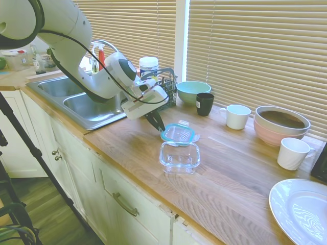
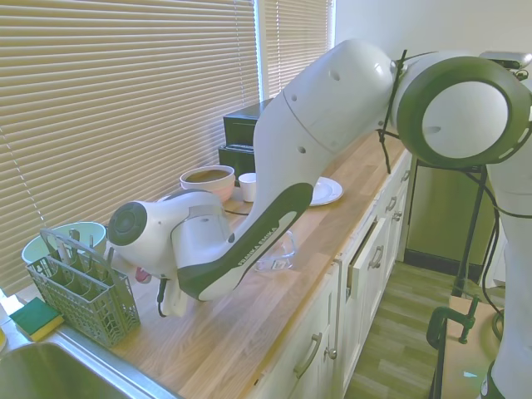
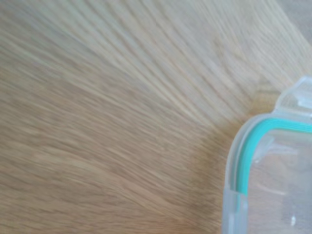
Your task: Cover the lid of the food container
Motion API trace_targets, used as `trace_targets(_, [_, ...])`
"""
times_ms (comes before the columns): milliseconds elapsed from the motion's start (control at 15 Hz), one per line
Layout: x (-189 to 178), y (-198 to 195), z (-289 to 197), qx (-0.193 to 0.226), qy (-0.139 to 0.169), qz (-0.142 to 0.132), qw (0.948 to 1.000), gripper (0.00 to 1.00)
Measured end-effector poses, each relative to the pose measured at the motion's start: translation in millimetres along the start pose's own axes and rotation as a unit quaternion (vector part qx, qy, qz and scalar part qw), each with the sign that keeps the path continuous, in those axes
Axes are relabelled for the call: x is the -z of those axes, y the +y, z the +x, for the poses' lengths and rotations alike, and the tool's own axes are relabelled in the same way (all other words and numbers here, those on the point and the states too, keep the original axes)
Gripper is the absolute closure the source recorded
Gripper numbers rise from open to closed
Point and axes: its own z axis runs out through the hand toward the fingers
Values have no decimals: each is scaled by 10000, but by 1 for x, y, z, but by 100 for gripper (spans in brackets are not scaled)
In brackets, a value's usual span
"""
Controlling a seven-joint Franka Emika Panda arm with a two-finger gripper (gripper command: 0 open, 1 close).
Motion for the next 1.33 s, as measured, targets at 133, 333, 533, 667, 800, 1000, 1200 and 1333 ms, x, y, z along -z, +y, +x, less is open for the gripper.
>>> trace_targets(133, [15, 10, 3, -147, -32, 116, 9998, 100])
trace_targets(333, [32, 31, 6, -354, -172, 371, 9985, 100])
trace_targets(533, [42, 52, 17, -518, -419, 706, 9953, 100])
trace_targets(667, [45, 61, 23, -598, -545, 904, 9926, 100])
trace_targets(800, [47, 68, 29, -672, -722, 1108, 9889, 100])
trace_targets(1000, [55, 77, 34, -742, -955, 1422, 9824, 100])
trace_targets(1200, [65, 88, 34, -789, -997, 1576, 9793, 100])
trace_targets(1333, [72, 97, 34, -815, -1040, 1694, 9767, 100])
